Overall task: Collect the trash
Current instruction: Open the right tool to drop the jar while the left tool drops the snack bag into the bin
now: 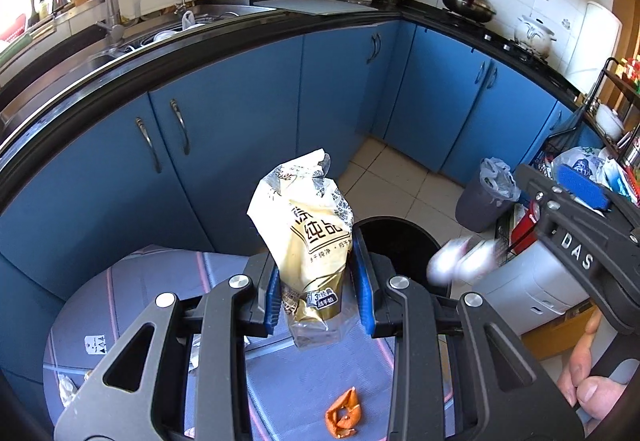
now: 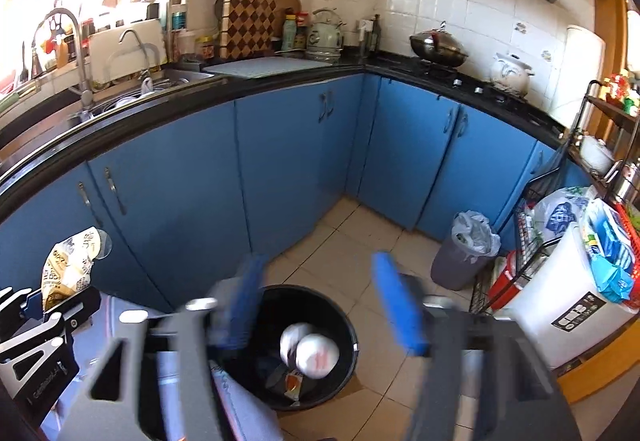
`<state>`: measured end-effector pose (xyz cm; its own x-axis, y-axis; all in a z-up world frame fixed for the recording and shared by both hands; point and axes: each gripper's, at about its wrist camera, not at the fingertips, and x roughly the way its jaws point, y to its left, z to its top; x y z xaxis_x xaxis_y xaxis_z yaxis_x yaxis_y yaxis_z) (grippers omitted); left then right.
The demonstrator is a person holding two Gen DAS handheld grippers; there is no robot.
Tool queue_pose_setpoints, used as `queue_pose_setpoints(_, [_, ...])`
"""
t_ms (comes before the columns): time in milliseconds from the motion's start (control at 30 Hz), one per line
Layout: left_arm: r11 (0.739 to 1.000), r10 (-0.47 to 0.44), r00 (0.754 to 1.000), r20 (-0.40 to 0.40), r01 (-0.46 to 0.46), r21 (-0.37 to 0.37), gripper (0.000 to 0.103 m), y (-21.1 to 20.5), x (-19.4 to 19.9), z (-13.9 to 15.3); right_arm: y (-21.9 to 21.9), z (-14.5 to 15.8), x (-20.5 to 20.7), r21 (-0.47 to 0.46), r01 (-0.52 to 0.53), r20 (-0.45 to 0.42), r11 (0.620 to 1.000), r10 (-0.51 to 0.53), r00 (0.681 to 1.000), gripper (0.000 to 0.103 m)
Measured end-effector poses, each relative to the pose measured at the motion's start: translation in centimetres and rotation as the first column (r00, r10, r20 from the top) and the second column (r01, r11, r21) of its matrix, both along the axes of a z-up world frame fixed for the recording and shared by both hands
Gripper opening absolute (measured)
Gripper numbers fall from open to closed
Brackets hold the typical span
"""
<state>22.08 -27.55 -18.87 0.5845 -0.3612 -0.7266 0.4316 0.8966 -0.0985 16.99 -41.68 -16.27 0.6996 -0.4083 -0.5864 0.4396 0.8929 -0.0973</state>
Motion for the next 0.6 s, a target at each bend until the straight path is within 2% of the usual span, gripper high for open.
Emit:
queue_pose_setpoints(67, [1.0, -0.007, 1.0, 0.0, 0.007, -0.003, 0.031, -0.3, 0.1, 0.1, -0.1, 0.3, -0.4, -0.017, 0.014, 0.026, 1.0, -0.014, 1.0, 0.079])
queue_pose_setpoints(200, [1.0, -0.018, 1.0, -0.005, 0.018, -0.006, 0.031, -0.9, 0.1, 0.0, -0.3, 0.1, -0.9, -0.022, 0.035, 0.016, 0.999, -0.034, 0.999, 0.079])
queue_pose_setpoints(600, [0.999, -0.04, 0.999, -0.012, 0.04, 0.011, 0.031, -3.6, 1.8, -1.8, -0.6, -3.2, -3.7, -0.02, 0.083, -0.067, 0.996, -0.085, 0.994, 0.079])
